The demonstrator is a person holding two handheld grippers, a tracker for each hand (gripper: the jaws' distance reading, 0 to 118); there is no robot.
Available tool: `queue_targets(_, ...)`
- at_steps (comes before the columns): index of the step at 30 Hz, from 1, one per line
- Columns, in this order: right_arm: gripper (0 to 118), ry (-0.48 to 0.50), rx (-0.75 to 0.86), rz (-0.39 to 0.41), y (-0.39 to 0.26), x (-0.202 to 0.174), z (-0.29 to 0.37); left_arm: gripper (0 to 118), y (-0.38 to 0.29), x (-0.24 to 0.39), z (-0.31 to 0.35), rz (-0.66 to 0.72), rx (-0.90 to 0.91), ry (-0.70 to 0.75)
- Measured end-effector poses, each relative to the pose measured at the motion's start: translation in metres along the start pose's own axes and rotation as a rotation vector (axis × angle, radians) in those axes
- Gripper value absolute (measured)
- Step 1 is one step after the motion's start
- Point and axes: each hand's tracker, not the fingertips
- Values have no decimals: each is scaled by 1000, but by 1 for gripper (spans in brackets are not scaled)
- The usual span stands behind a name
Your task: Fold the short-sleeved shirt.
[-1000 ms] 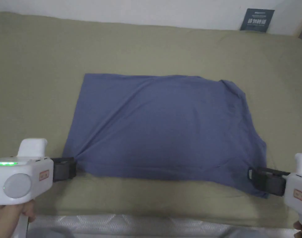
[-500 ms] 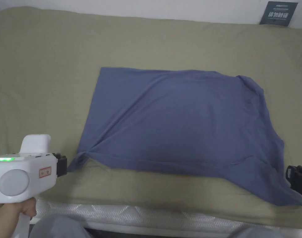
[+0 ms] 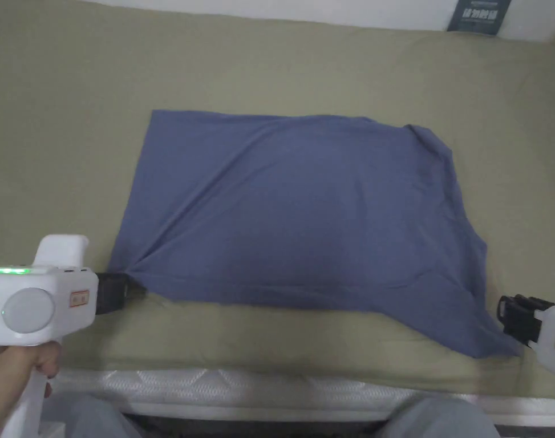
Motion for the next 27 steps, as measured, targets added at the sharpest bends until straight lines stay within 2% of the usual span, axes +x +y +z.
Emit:
queue_targets(4,9,-13,-33,7,1,10,-9,2,-1,6,-2,4,-4,-16)
queue_targets(5,19,-12,-45,9,0,12,-10,2,-3,6,-3,14,-6,-26)
queue_targets(6,46,2,-66,8,-1,14,-13,2,-4,6,-3,13,-3,-20)
queue_targets(7,93,-14,-110,19,-3,15,-16,2,-4,10,-2,6,-4,-12)
queue_targets(8,117,-15,-138,27,-6,15,-19,2,-4,10,-2,3,-3,-8)
queue_targets(9,114,9,-101,24,-13,15,-18,2,-5,9,-2,7,-3,-7)
queue_targets(10,106,13,-129,44,-19,15,-18,2,-5,9,-3,14,-6,-12)
queue_targets(13,103,20,-187,82,-33,16,-30,2,-5,13,-1,20,-6,-12)
queue_targets(14,96,26,-206,92,-36,16,-34,2,-5,13,-1,19,-7,-11)
queue_targets(15,75,33,-224,99,-39,17,-39,2,-4,14,0,20,-7,-9)
queue_targets(16,29,29,-207,95,-37,15,-35,2,-4,14,0,26,-7,-8)
queue_targets(17,16,30,-196,92,-37,15,-35,2,-4,14,0,29,-8,-9)
queue_targets(20,14,54,-164,38,-25,15,-32,2,-1,10,2,38,-3,-7)
queue_targets(27,14,42,-4,74,36,4,-17,2,30,2,9,42,43,-22)
